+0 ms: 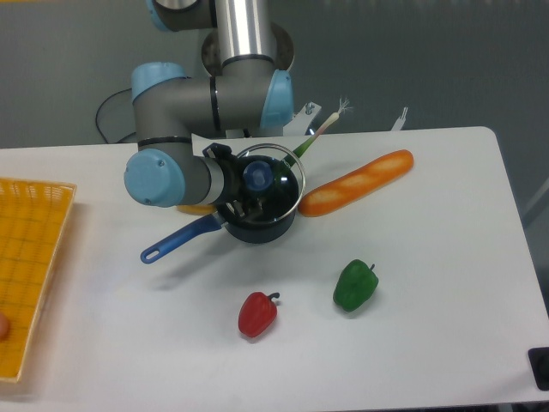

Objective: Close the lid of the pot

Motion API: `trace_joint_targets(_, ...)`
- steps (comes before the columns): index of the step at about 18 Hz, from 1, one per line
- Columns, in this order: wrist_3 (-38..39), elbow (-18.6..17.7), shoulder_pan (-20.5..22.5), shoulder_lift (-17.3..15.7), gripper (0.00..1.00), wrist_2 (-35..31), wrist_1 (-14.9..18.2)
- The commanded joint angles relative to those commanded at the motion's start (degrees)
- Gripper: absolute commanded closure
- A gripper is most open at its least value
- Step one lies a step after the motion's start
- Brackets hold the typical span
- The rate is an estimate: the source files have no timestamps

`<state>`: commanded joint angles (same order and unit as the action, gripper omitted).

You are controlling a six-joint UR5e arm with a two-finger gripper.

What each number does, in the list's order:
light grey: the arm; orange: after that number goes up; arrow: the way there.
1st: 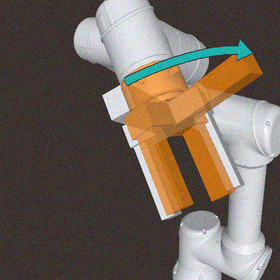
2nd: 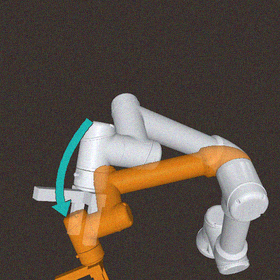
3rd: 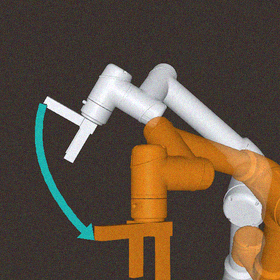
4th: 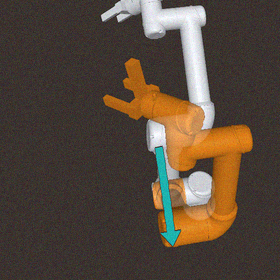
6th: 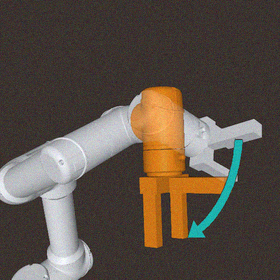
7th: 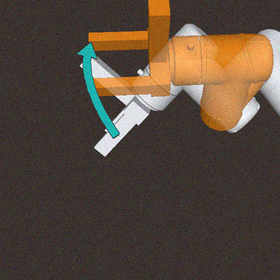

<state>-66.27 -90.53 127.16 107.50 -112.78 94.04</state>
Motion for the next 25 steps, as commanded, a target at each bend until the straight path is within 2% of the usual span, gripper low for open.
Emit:
trace_joint_targets(3,-2.53,2.28,4.13,-0.89,0.00,3.08,-0.61)
trace_joint_targets(5,-7.10,2.90,7.21,-0.97,0.00,3.53,-2.80)
trace_joint_targets(7,-10.71,3.08,10.81,-0.97,0.00,5.54,-6.40)
trace_joint_targets(12,-19.06,4.31,19.60,-1.24,0.00,8.44,-10.10)
trace_joint_targets(19,-30.92,5.89,30.68,-1.32,0.00,15.82,-11.60)
trace_joint_targets(22,-34.53,5.63,32.27,-1.33,0.00,16.01,-11.60)
trace_joint_targets(25,-37.86,4.84,34.64,-3.51,0.00,16.10,-11.51)
